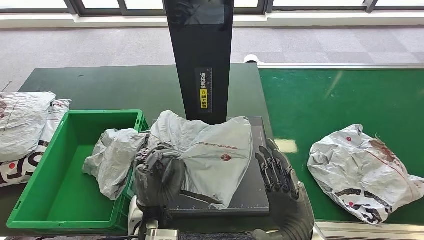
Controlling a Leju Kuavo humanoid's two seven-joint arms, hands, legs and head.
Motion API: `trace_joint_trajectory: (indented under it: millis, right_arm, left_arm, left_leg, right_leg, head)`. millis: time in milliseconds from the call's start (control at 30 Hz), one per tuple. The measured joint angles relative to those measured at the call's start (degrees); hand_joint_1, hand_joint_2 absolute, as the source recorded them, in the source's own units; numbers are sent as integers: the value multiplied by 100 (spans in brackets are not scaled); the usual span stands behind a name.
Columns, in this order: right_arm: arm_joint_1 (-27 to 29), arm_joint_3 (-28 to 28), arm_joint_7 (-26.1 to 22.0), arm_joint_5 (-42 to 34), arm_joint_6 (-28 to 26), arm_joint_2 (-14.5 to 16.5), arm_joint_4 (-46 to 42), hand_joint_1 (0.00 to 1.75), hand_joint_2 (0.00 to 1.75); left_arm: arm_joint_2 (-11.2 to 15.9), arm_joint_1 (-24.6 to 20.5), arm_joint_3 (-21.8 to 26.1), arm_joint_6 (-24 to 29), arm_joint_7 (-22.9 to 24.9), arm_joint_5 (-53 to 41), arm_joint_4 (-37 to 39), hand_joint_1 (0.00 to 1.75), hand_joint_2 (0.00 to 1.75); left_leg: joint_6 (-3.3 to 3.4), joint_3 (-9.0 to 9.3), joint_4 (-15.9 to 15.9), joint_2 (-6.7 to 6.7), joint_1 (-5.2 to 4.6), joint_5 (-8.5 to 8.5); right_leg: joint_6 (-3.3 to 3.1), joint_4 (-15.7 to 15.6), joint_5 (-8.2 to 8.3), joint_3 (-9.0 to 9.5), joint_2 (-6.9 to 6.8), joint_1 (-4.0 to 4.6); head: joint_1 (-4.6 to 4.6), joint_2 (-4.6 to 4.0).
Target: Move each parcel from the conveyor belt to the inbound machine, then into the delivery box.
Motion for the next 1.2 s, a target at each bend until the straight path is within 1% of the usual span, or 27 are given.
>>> trace_joint_trajectory:
  millis: [100, 167, 333, 500, 567, 700, 767, 900, 1200]
  right_arm:
    - [-17, 0, 1, -20, 27, 0, 1, 0, 175]
    - [-44, 0, 2, -32, 50, 0, 7, 0, 175]
    - [-138, 0, 1, -38, 63, 0, 50, 0, 175]
    - [-200, 0, 2, -40, 70, 0, 95, 0, 175]
    - [-209, 0, 2, -37, 60, 0, 104, 0, 175]
    - [-211, 0, 2, -32, 36, 0, 105, 0, 175]
    - [-209, 0, 2, -32, 36, 0, 105, 0, 175]
    - [-210, 0, 2, -32, 34, 0, 105, 0, 175]
    - [-211, 0, 2, -32, 33, 0, 105, 0, 175]
  left_arm:
    - [24, 162, 192, 400, -7, 328, -441, 175, 175]
    - [14, 234, 472, 550, -11, 568, -762, 175, 175]
    - [-38, 260, 1345, 610, -18, 986, -1497, 175, 175]
    - [-60, 190, 2082, 610, -18, 1216, -1803, 175, 175]
    - [-86, 103, 2346, 610, -17, 1090, -1772, 175, 175]
    - [-118, -196, 2951, 610, -12, 853, -1307, 175, 175]
    - [-118, -286, 3139, 610, -11, 829, -1137, 175, 175]
    - [-119, -407, 3357, 610, -11, 825, -903, 175, 175]
    - [-133, -504, 3546, 610, -2, 711, -626, 175, 175]
  left_leg:
    - [0, -3, 0, 0, 1, 0]
    - [0, -3, 0, 1, 1, 1]
    - [-2, 3, 0, -1, 1, 5]
    - [-3, 5, 0, -3, 2, 5]
    - [-3, 4, 0, -3, 2, 5]
    - [-3, 5, 0, -1, 1, 6]
    - [-4, 6, 0, 1, 1, 6]
    - [-5, 5, 0, 0, 1, 7]
    - [-5, 3, 0, -1, 1, 6]
  right_leg:
    - [0, 0, 0, 2, 0, 0]
    - [0, 1, 1, 3, 0, 0]
    - [-2, 3, 2, 4, -1, 2]
    - [-3, 3, 2, 3, -1, 2]
    - [-3, 3, 2, 2, -1, 1]
    - [-4, 3, 4, 1, 0, 1]
    - [-5, 3, 6, -1, 2, 1]
    - [-5, 3, 6, 0, 1, 1]
    - [-5, 3, 5, -1, 1, 1]
  head:
    - [1, 0]
    - [1, 0]
    - [1, 0]
    - [0, 0]
    - [1, 0]
    - [1, 0]
    - [1, 0]
    - [1, 0]
    - [1, 0]
